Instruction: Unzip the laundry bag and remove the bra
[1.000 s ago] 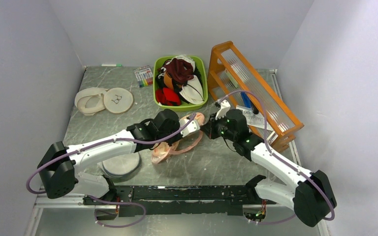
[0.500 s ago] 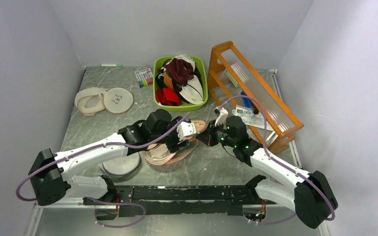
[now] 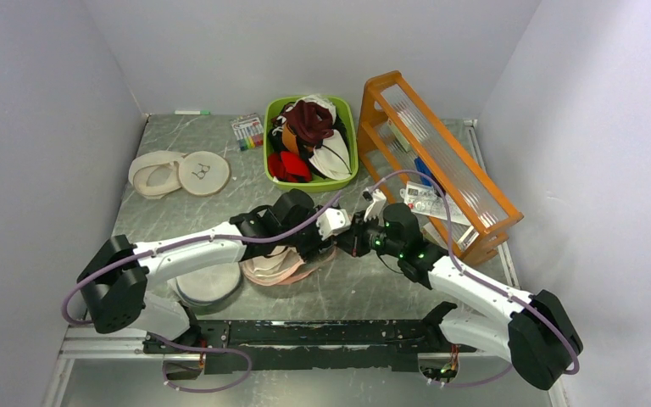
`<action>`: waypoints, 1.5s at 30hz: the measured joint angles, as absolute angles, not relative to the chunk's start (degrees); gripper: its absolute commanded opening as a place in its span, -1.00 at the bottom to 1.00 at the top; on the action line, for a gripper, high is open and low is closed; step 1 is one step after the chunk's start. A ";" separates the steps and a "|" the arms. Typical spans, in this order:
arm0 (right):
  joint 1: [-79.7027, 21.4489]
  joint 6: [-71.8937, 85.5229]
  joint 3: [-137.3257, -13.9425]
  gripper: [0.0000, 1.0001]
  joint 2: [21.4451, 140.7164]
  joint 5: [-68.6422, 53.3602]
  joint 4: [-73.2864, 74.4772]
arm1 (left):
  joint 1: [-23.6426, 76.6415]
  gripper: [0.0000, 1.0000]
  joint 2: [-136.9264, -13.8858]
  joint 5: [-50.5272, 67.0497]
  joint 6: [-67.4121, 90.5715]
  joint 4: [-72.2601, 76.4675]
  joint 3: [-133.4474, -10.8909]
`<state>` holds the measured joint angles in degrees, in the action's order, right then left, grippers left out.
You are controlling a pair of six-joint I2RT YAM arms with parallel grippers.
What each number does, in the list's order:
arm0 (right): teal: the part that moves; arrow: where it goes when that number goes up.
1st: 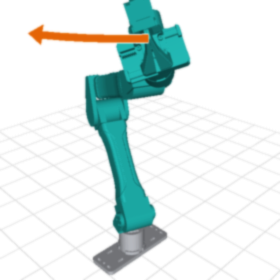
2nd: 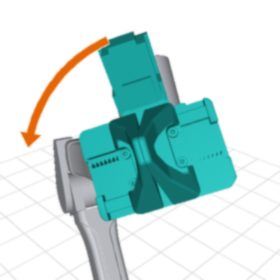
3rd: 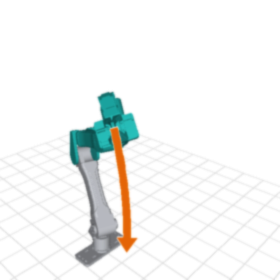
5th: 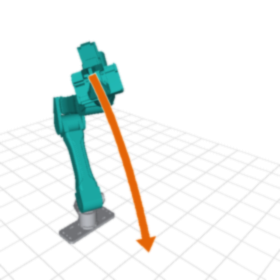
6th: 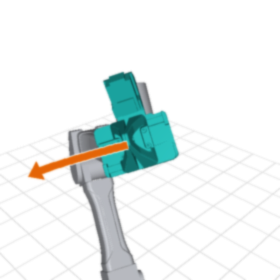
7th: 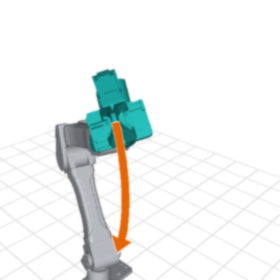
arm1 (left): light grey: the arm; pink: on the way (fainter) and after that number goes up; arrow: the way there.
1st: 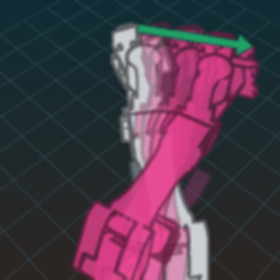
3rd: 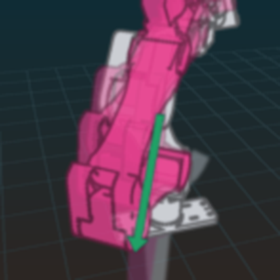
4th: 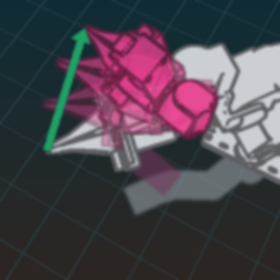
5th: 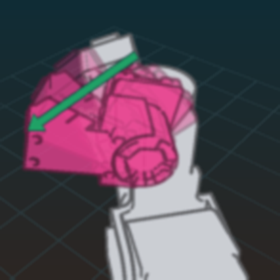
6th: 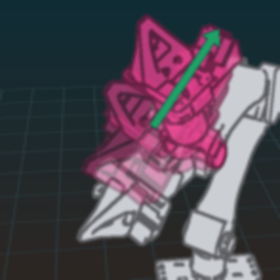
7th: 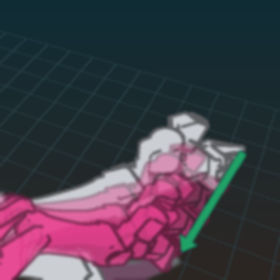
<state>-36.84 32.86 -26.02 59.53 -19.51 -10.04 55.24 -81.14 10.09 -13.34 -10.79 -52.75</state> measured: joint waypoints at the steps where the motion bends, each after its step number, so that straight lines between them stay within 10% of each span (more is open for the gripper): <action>1: -37.01 32.93 -26.02 -1.00 59.64 -19.44 -10.04 | 55.24 0.08 -81.65 9.78 -13.15 -10.79 -53.17; 12: -37.67 32.51 -26.06 -1.00 59.72 -17.50 -9.50 | 55.24 -0.84 -82.72 7.62 -13.47 -11.31 -54.83; 29: -29.93 25.17 -30.76 -1.00 63.61 -13.28 -0.36 | 56.84 -0.86 -79.57 5.39 -18.87 -13.08 -53.67; 41: -28.99 23.11 -31.46 -1.00 62.52 -18.28 -0.51 | 56.88 0.45 -78.37 9.15 -19.09 -14.87 -53.49; 45: -28.99 23.55 -31.20 -1.00 61.12 -20.16 -1.10 | 56.88 0.58 -75.83 12.40 -17.50 -13.41 -52.99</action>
<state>-28.99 23.55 -31.20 61.12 -20.16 -1.10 56.88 -75.83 12.40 -17.50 -13.41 -52.99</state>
